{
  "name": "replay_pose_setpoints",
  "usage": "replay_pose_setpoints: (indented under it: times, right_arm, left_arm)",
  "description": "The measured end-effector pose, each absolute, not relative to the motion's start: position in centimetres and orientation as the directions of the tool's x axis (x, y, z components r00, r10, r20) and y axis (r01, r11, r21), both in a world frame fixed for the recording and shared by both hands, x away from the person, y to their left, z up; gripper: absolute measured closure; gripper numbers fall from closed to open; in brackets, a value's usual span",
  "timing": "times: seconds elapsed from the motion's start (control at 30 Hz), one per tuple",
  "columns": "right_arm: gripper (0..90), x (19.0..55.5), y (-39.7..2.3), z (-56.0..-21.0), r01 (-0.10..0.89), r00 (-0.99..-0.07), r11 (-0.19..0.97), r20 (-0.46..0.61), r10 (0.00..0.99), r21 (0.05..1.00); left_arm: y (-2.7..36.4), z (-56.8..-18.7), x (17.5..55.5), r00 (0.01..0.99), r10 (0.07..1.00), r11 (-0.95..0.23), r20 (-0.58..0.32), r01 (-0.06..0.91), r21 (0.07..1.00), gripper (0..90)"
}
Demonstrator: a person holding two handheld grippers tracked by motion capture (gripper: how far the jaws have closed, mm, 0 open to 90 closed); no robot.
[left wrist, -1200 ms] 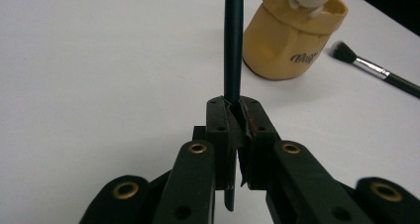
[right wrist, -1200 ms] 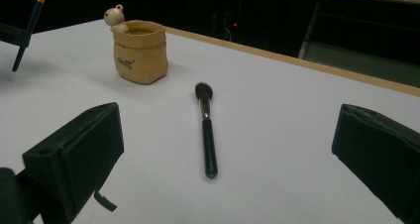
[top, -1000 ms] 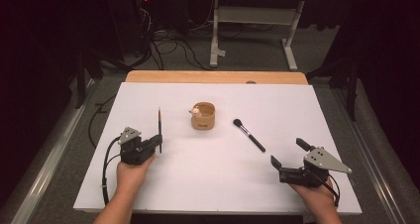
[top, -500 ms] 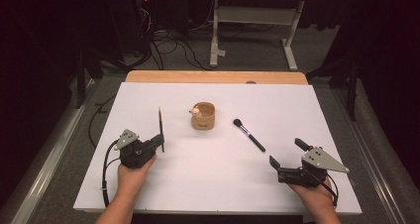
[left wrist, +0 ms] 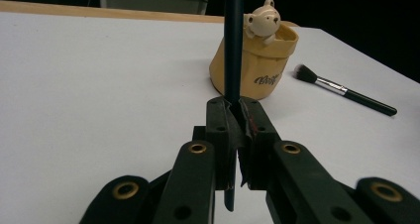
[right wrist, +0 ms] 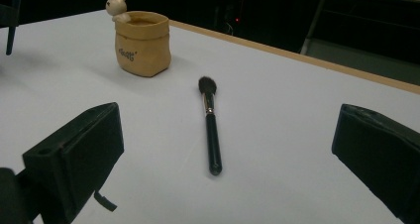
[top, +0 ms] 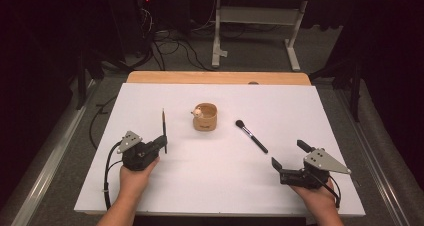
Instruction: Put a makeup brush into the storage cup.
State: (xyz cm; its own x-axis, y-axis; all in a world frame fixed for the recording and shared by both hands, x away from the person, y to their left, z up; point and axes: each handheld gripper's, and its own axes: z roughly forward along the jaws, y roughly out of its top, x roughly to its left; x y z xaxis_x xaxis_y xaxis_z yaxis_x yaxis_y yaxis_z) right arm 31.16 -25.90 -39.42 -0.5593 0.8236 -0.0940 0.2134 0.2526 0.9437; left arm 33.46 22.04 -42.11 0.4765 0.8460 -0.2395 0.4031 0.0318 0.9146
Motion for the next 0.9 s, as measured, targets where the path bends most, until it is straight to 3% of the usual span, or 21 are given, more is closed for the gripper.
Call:
replay_pose_setpoints:
  times: [0.9]
  right_arm:
    - [1.0,31.1,-25.9,-39.4,0.212,-0.56,0.254,-0.096,0.823,0.944]
  left_arm:
    - [16.1,-40.3,33.4,0.613,0.773,-0.074,-0.163,0.343,0.936,84.5]
